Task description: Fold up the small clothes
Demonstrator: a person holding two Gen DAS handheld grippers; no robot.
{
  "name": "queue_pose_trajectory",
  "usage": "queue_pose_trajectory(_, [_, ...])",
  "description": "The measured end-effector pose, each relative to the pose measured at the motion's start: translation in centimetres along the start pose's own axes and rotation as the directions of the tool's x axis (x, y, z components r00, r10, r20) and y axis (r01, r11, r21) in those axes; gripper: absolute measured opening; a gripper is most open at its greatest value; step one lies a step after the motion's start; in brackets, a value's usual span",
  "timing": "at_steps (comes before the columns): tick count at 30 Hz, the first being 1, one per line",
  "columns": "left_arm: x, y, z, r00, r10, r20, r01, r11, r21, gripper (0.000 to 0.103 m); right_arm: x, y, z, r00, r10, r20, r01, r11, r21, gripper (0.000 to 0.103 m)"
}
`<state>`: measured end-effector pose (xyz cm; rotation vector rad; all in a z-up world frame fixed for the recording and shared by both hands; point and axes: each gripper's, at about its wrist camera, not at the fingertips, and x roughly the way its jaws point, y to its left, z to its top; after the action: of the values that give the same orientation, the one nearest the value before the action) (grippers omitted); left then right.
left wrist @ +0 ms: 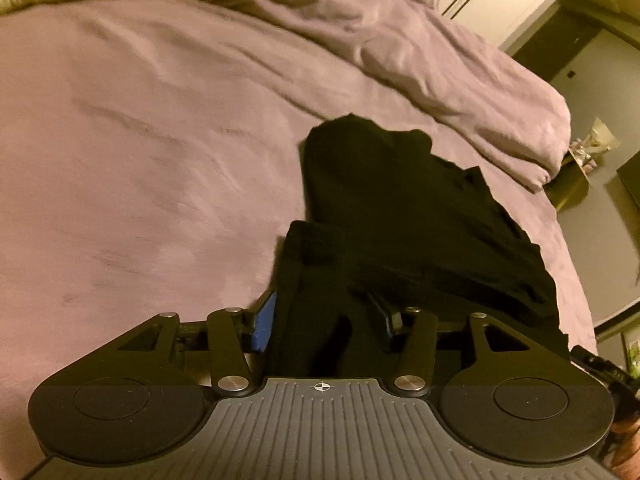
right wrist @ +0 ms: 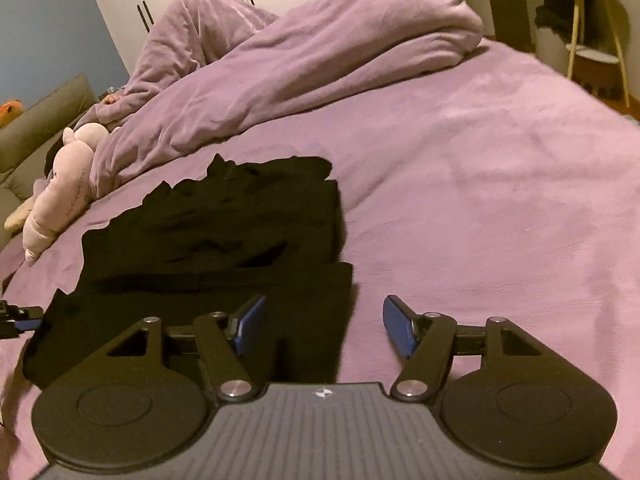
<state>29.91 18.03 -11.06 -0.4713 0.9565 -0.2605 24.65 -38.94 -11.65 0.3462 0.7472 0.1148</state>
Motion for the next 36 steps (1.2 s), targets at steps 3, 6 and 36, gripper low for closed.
queue_pose_trajectory(3, [0.7, 0.0, 0.1, 1.000, 0.010, 0.027, -0.010, 1.000, 0.003, 0.044, 0.9, 0.1, 0.0, 1.000, 0.008, 0.012, -0.008, 1.000, 0.002, 0.063])
queue_pose_trajectory(6, [0.9, 0.0, 0.3, 0.999, 0.013, 0.050, -0.012, 1.000, -0.014, 0.018, 1.6, 0.2, -0.1, 1.000, -0.001, 0.018, 0.001, 1.000, -0.006, 0.042])
queue_pose_trajectory(36, [-0.8, -7.3, 9.6, 0.938, 0.093, 0.335, -0.150, 0.978, 0.148, 0.008, 2.4, 4.5, 9.6, 0.966, -0.089, 0.245, 0.104, 0.993, -0.050, 0.003])
